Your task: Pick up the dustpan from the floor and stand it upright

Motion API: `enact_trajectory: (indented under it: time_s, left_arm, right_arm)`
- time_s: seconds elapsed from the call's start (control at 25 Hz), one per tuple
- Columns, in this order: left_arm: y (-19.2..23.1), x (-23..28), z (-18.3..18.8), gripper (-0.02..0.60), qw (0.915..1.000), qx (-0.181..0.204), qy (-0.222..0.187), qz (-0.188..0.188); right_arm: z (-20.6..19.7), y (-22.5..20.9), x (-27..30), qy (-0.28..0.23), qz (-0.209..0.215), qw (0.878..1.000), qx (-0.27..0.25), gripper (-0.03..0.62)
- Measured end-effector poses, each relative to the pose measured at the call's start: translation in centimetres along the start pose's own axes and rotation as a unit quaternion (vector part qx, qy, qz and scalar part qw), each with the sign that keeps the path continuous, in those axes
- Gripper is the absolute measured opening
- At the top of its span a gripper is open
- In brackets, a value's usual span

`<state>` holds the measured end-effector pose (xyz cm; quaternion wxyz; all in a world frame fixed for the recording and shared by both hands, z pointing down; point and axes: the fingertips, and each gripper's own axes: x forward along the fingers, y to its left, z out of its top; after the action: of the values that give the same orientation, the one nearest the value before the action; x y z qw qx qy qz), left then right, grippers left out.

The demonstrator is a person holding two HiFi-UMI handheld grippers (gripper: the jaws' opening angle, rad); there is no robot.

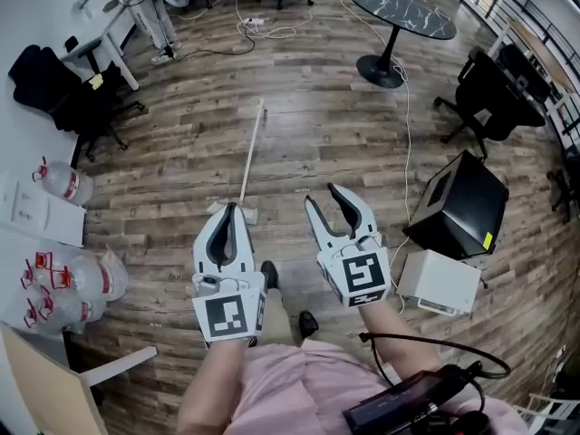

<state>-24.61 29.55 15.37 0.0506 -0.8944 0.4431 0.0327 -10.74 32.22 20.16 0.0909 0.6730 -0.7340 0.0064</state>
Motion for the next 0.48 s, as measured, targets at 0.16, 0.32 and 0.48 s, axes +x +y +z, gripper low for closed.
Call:
enact_trajectory:
  time_s: [0.16, 0.32, 0.48]
  left_arm:
    - [3.7, 4.6, -3.2, 0.009, 0.9998, -0.006, 0.017, -0.007]
    - [8.5, 10.4, -5.7, 0.009, 0.9992, -0.017, 0.034, -0.016]
    - [11.8, 16.1, -6.9, 0.009, 0.9984, -0.023, 0.039, -0.034]
  right_arm:
    - [-1.8, -0.4, 6.1, 0.022, -0.007, 1.000, 0.004, 0.166]
    - [-2.3, -0.5, 13.1, 0.039, -0.014, 0.999, 0.011, 0.163]
    - [-1.4, -1.2, 19.1, 0.046, -0.025, 0.999, 0.012, 0.158]
